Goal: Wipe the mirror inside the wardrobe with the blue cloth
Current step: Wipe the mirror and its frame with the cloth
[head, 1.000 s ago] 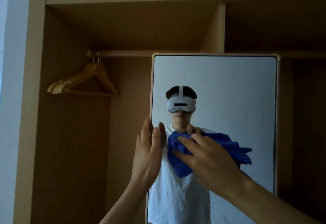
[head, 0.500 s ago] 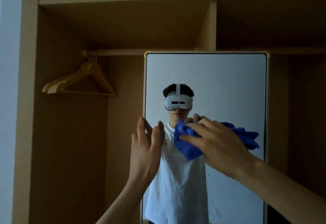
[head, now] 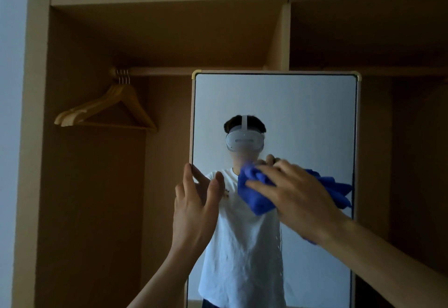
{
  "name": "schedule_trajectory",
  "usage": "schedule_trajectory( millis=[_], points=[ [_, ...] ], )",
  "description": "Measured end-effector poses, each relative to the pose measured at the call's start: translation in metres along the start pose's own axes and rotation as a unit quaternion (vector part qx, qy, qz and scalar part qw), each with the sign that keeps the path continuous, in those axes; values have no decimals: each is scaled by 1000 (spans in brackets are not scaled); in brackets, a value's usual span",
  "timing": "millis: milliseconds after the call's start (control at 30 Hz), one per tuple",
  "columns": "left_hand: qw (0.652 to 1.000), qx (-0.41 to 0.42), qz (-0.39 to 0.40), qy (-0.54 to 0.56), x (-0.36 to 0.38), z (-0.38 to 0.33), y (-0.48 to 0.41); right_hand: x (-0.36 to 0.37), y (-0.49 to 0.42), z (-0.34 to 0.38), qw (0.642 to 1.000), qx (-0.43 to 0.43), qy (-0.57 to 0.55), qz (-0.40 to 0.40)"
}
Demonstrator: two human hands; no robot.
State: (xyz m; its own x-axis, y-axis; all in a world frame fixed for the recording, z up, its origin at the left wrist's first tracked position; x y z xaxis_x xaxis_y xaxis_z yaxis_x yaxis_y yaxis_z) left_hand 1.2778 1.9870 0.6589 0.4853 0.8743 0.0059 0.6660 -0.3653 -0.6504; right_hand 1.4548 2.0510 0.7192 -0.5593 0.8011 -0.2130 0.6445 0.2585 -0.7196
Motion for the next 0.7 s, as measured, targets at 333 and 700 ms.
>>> schedule_trajectory(
  millis=[333,700],
  points=[
    [999,1,-38,-15,10,-1,14,11,18,-15,1000,18,-11,-11],
    [996,4,-80,-39,14,-6,22,-16,-24,-95,995,96,18,-22]
  ],
)
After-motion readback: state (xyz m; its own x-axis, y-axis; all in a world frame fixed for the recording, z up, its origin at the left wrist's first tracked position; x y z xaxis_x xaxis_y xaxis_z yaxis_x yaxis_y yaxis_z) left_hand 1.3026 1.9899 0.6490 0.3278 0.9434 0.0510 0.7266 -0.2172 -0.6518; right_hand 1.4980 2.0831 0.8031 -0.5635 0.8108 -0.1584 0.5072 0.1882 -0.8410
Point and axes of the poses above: each hand's wrist, its own y-axis away from the middle knuckle, its own x-axis out of the palm, z = x × y, the point moved 10 cm from there along -y, towards the middle knuckle, and after that the axes turned 14 degrees about y, right-handed, at the moved point
